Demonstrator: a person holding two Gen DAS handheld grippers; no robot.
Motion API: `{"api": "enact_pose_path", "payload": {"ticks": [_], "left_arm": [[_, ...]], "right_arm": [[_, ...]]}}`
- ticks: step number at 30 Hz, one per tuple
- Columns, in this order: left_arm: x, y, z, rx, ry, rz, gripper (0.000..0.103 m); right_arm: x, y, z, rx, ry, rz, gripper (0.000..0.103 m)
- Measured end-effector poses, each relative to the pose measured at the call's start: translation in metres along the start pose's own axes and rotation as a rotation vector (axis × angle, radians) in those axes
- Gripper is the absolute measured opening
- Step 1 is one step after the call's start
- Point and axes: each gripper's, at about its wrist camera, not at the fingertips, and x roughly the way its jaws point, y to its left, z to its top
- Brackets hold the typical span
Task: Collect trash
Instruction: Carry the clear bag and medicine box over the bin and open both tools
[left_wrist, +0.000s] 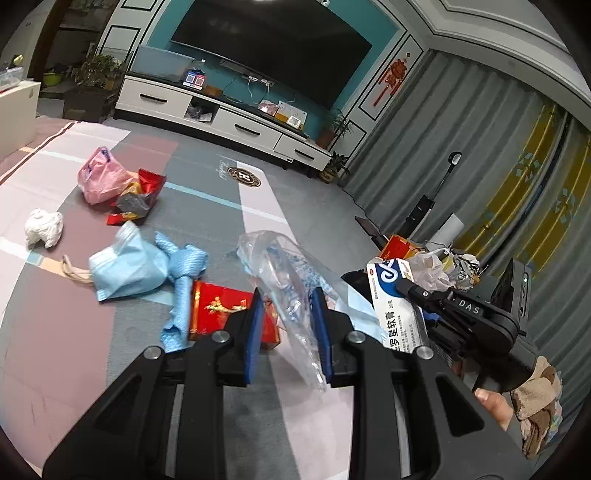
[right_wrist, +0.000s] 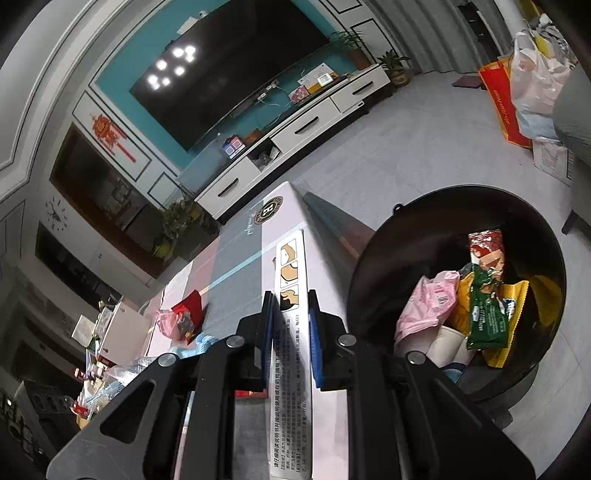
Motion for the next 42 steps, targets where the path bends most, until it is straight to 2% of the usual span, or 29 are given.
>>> {"api": "enact_pose_path", "payload": {"ticks": [9, 23, 29, 35, 38, 39, 40, 41, 42], "left_arm": [[0.026, -0.048, 0.005, 0.069, -0.002, -0.007, 0.027], [0.090, -0.095, 0.004, 0.153, 0.077, -0.045, 0.027], [0.113, -0.106, 0.004, 0.194, 0.093, -0.014, 0.027], [0.147, -0.120, -0.003, 0.250, 0.154, 0.011, 0.028], [0.158, -0.121, -0.010, 0.257, 0.182, 0.011, 0.038], [0.160, -0.120, -0.013, 0.256, 0.192, 0.005, 0.048], [0.161, -0.120, -0.014, 0.256, 0.196, 0.004, 0.055], [0.161, -0.118, -0.016, 0.254, 0.200, 0.001, 0.071], [0.162, -0.118, -0.016, 0.250, 0.202, -0.003, 0.075]], "right_arm": [[-0.016, -0.023, 0.010, -0.008, -0.054, -0.057, 0.018], [-0.033, -0.065, 0.025, 0.030, -0.133, -0.124, 0.018], [-0.033, -0.072, 0.029, 0.040, -0.151, -0.136, 0.018], [-0.024, -0.079, 0.033, 0.052, -0.152, -0.183, 0.019], [-0.017, -0.086, 0.033, 0.063, -0.135, -0.222, 0.026], [-0.015, -0.089, 0.033, 0.074, -0.124, -0.232, 0.035], [-0.013, -0.091, 0.033, 0.084, -0.118, -0.239, 0.038], [-0.013, -0.092, 0.033, 0.091, -0.118, -0.245, 0.044], [-0.012, -0.094, 0.032, 0.097, -0.116, -0.252, 0.048]]}}
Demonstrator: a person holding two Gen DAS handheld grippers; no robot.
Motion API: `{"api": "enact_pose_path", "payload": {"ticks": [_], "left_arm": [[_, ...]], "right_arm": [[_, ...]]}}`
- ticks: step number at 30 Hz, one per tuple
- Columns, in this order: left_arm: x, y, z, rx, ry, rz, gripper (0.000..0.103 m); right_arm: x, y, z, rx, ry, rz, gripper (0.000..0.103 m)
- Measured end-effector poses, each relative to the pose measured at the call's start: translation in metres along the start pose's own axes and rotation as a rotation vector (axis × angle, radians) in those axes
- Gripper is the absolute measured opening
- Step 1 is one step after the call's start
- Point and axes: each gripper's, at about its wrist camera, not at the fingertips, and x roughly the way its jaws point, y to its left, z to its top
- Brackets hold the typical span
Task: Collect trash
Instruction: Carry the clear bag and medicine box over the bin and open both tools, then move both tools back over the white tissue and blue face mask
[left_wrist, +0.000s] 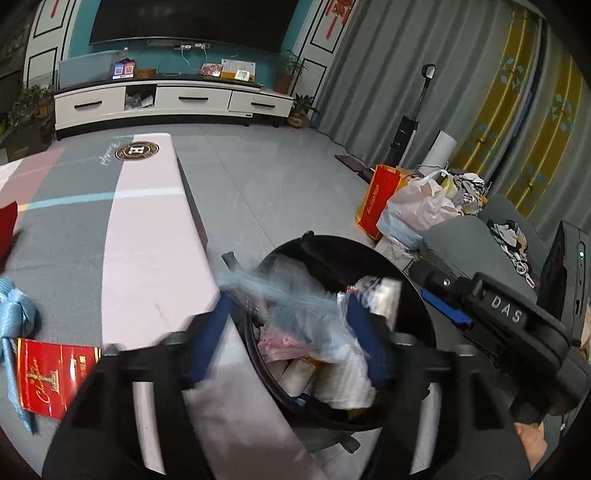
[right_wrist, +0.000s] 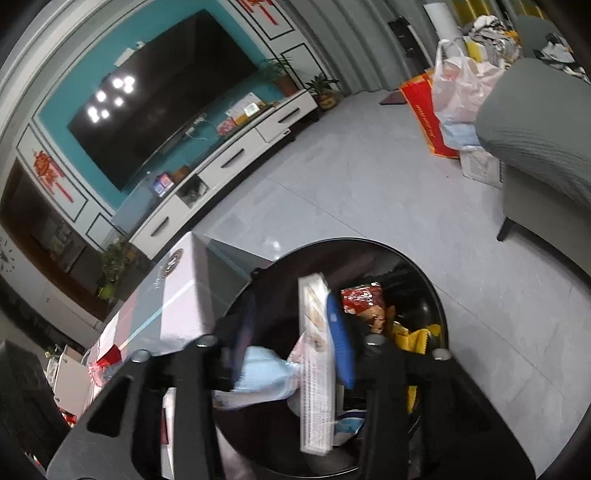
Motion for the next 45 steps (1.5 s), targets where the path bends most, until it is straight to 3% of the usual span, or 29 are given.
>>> {"api": "enact_pose_path", "payload": {"ticks": [8, 16, 23, 29, 34, 39, 42, 45], "left_arm": [[-0.027, 0.016, -0.010, -0.023, -0.025, 0.005, 0.083], [-0.073, 0.045, -0.029, 0.008, -0.058, 0.079, 0.086], [-0.123, 0.106, -0.035, -0.057, -0.091, 0.162, 0.086], [-0.169, 0.164, -0.034, -0.110, -0.135, 0.206, 0.087], [-0.200, 0.226, -0.036, -0.200, -0.185, 0.286, 0.087], [-0.219, 0.299, -0.039, -0.387, -0.200, 0.316, 0.087], [-0.223, 0.325, -0.044, -0.469, -0.202, 0.341, 0.086], [-0.220, 0.336, -0.048, -0.480, -0.190, 0.368, 0.086]], "right_arm": [[-0.006, -0.002, -0.003, 0.004, -0.001, 0.013, 0.054], [-0.010, 0.036, -0.019, -0.099, 0.023, 0.096, 0.055], [-0.007, 0.092, -0.044, -0.260, 0.068, 0.181, 0.055], [0.000, 0.132, -0.064, -0.324, 0.109, 0.224, 0.055], [0.000, 0.165, -0.084, -0.408, 0.129, 0.243, 0.055], [0.000, 0.201, -0.111, -0.503, 0.165, 0.281, 0.055], [0.006, 0.221, -0.127, -0.552, 0.200, 0.308, 0.055], [0.016, 0.242, -0.143, -0.593, 0.244, 0.325, 0.055]]}}
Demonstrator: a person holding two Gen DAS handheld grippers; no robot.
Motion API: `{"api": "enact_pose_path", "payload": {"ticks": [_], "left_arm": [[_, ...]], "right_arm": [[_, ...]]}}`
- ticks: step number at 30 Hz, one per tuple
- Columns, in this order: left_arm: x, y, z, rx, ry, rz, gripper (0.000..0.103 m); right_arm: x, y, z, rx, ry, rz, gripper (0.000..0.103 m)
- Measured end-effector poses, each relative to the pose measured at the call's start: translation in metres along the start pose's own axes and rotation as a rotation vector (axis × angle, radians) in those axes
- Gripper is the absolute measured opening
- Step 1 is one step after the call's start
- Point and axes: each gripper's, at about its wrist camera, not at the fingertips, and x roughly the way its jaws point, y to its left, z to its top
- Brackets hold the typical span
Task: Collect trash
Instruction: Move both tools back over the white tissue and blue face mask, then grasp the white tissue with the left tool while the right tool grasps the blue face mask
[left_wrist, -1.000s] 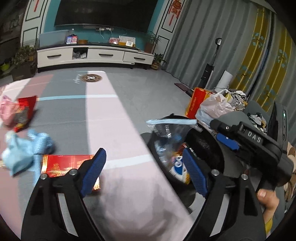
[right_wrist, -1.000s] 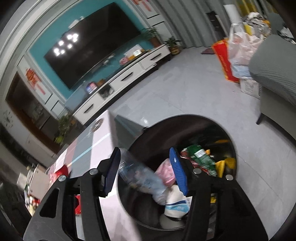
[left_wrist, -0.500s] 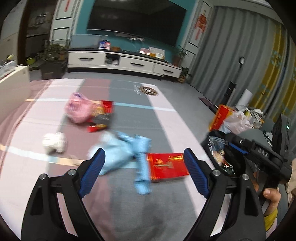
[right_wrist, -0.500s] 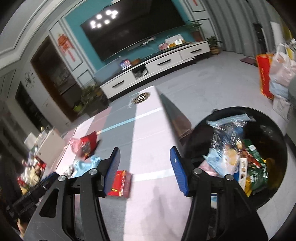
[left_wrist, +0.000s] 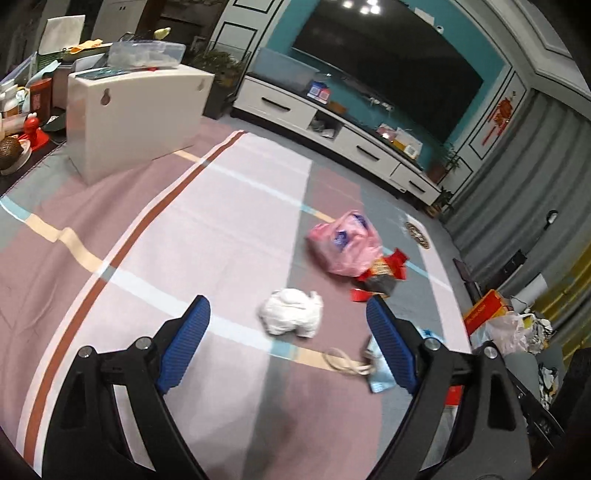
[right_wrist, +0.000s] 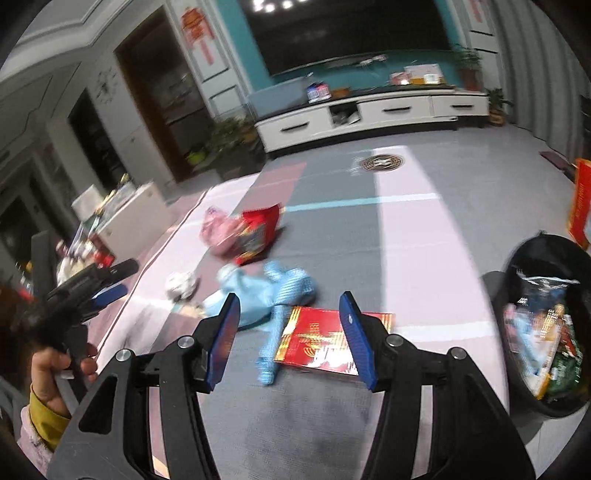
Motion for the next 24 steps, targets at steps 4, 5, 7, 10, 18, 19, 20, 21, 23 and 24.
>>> {"api": "enact_pose_path", "payload": {"ticks": [4, 5, 7, 10, 18, 19, 20, 21, 23, 24], "left_arm": [[0.010, -0.002, -0.003, 0.014, 0.016, 0.012, 0.086], [0.012, -0.005, -0.004, 0.020, 0.017, 0.012, 0.086], [0.017, -0.011, -0.004, 0.059, -0.001, 0.044, 0.086], [0.023, -0.018, -0.006, 0.091, -0.015, 0.075, 0.086], [0.048, -0.020, -0.006, 0.079, 0.045, 0.076, 0.086], [0.050, -0.020, -0.006, 0.076, 0.050, 0.075, 0.086], [0.052, -0.020, -0.005, 0.072, 0.054, 0.071, 0.085], [0.054, -0.020, -0.005, 0.073, 0.058, 0.068, 0.085], [0.057, -0.023, -0.005, 0.083, 0.070, 0.067, 0.085], [0.059, -0.024, -0.005, 0.086, 0.072, 0.069, 0.085]], "right_arm": [[0.023, 0.027, 0.001, -0.055, 0.045, 0.023, 0.055], [0.028, 0.034, 0.001, -0.067, 0.054, 0.023, 0.055], [0.038, 0.044, 0.001, -0.084, 0.071, 0.025, 0.055], [0.051, 0.054, 0.001, -0.100, 0.094, 0.009, 0.055], [0.076, 0.068, 0.007, -0.151, 0.113, -0.014, 0.055], [0.080, 0.068, 0.008, -0.150, 0.114, -0.015, 0.055], [0.084, 0.068, 0.009, -0.149, 0.116, -0.025, 0.055], [0.087, 0.068, 0.009, -0.149, 0.117, -0.032, 0.055], [0.092, 0.068, 0.009, -0.150, 0.120, -0.039, 0.055], [0.095, 0.069, 0.008, -0.148, 0.120, -0.043, 0.055]]}}
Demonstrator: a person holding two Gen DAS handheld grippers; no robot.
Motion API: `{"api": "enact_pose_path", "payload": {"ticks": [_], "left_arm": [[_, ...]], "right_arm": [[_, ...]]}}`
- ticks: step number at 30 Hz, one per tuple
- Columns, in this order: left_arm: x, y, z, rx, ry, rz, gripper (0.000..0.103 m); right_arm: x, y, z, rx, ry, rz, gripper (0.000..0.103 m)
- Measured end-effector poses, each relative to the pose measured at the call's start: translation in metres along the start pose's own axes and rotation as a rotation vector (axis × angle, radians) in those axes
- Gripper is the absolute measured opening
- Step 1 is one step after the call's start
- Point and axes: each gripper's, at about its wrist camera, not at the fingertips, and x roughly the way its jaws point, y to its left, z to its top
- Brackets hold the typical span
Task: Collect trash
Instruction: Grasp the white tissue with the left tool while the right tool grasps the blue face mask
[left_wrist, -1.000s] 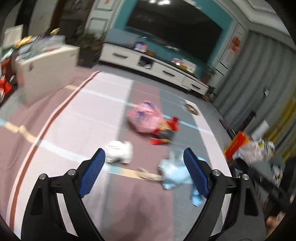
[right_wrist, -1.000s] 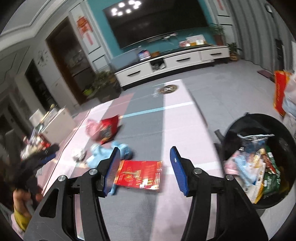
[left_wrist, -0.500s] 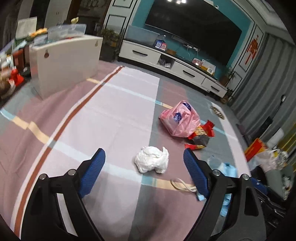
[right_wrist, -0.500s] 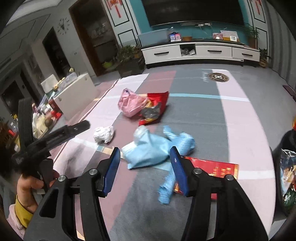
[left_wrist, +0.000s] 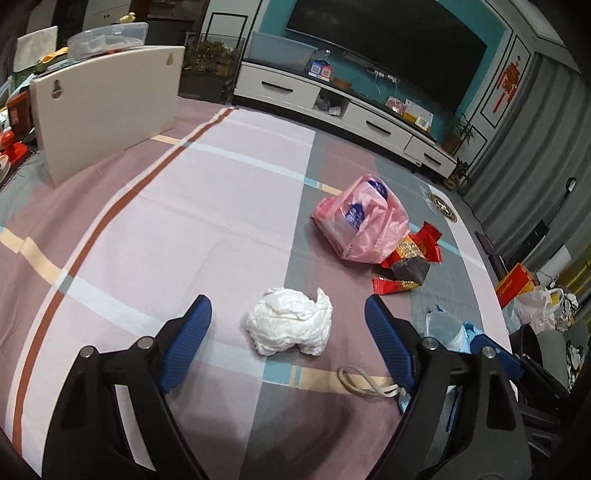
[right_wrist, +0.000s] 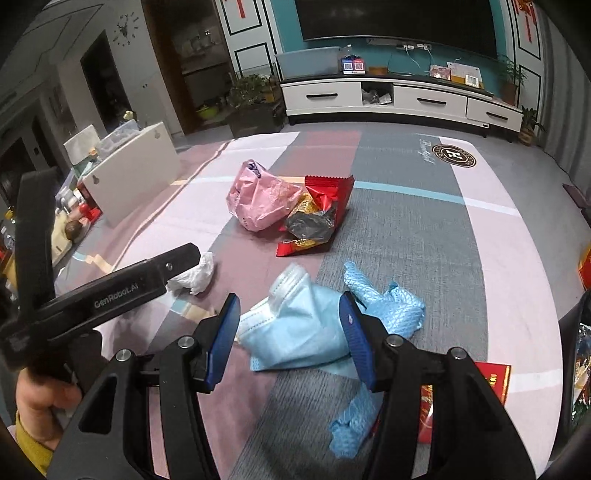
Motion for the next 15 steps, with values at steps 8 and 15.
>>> {"api": "enact_pose_path", "payload": {"ticks": [8, 15], "left_arm": [[0.010, -0.005, -0.004, 0.042, 0.037, 0.046, 0.079], [0.010, -0.014, -0.007, 0.087, 0.042, 0.071, 0.056]], "right_arm": [[0.015, 0.005, -0.003, -0.016, 0.034, -0.033, 0.044], [0.019, 0.009, -0.007, -0.049, 0.048, -0.085, 0.030]]}}
